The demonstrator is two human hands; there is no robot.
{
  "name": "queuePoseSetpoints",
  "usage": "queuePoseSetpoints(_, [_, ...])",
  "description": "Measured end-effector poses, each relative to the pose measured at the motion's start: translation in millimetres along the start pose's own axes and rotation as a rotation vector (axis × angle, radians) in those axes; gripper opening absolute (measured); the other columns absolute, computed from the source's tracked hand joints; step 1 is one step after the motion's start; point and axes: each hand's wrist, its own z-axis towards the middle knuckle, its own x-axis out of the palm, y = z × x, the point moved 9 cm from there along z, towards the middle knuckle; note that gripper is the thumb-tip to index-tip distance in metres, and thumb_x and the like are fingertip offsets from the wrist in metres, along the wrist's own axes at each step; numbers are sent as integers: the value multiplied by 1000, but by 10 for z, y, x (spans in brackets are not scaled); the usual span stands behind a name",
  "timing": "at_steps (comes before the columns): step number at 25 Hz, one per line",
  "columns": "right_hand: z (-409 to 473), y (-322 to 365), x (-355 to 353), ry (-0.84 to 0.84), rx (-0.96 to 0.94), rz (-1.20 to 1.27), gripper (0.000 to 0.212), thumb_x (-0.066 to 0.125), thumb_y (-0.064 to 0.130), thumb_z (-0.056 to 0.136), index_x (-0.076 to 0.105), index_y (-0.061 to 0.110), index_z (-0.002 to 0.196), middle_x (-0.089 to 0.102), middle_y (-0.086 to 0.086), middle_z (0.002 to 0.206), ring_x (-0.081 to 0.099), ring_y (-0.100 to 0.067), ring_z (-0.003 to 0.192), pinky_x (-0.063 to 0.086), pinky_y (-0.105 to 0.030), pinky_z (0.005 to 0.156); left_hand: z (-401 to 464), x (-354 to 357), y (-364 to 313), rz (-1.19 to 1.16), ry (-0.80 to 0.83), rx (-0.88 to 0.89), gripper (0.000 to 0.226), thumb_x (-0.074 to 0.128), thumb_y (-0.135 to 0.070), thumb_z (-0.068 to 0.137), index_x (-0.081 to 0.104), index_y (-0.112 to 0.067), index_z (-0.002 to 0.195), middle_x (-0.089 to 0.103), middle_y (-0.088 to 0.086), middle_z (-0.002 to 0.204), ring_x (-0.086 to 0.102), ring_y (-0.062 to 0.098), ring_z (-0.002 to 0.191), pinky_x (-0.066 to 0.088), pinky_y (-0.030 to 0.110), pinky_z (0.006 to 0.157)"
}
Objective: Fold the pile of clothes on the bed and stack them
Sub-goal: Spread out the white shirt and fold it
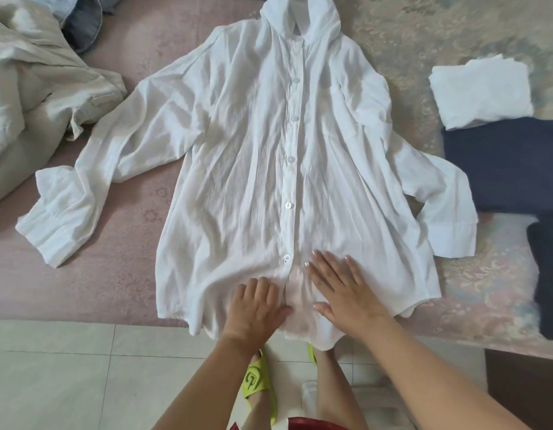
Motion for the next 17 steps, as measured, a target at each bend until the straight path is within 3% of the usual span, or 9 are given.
queuePoseSetpoints(3, [5, 41, 34, -40, 34, 22, 79, 25, 56, 86, 6, 15, 151, 6, -8, 159, 12, -26, 146, 16, -55, 111, -14, 18, 159, -173, 16, -298, 26, 40, -41, 89, 34, -16, 80, 54, 8, 68, 57, 27, 59, 47, 32, 52])
queuePoseSetpoints(5, [-54, 68, 42, -72, 70, 37, 79, 25, 57, 87, 4, 16, 151, 1, -8, 160, 11, -26, 146, 12, -55, 113, -75, -72, 178, -288, -57, -362, 25, 38, -37, 93, 34, -17, 77, 52, 5, 64, 55, 24, 54, 45, 30, 50])
queuePoseSetpoints(9, [-161, 296, 112, -88, 17, 36, 71, 28, 54, 88, 18, 22, 150, 12, -10, 159, 14, -28, 146, 18, -57, 110, -101, -26, -32, -461, 57, -239, 45, 18, -50, 102, 42, -20, 78, 52, -7, 63, 53, 11, 48, 39, 20, 43])
queuePoseSetpoints(12, [-165, 280, 4, -171, 18, 81, 56, 36, 41, 88, 41, 22, 140, 26, -11, 154, 25, -30, 141, 22, -55, 107, -73, -136, -86, -501, 16, -115, 36, 20, -42, 104, 46, -23, 89, 57, -6, 70, 59, 15, 54, 45, 25, 43])
queuePoseSetpoints(14, [-111, 184, -162, -273, 66, 140, 47, 41, 27, 87, 55, 13, 130, 32, -11, 148, 34, -30, 135, 25, -52, 107, 63, -342, -47, -424, -125, -78, 22, 34, -27, 99, 53, -15, 105, 66, 3, 92, 64, 21, 80, 50, 32, 64])
queuePoseSetpoints(15, [-65, 124, -208, -301, 120, 134, 47, 40, 24, 88, 54, 10, 131, 33, -12, 147, 36, -29, 134, 26, -51, 108, 130, -334, -25, -361, -143, -92, 31, 39, -25, 95, 52, -10, 119, 65, 10, 113, 61, 24, 102, 48, 34, 81])
queuePoseSetpoints(17, [30, -14, -154, -242, 246, 95, 58, 35, 31, 90, 35, 11, 144, 30, -14, 151, 30, -29, 139, 21, -53, 110, 228, -62, 17, -231, 3, -71, 55, 36, -33, 94, 36, -4, 141, 36, 16, 149, 38, 28, 135, 30, 42, 107])
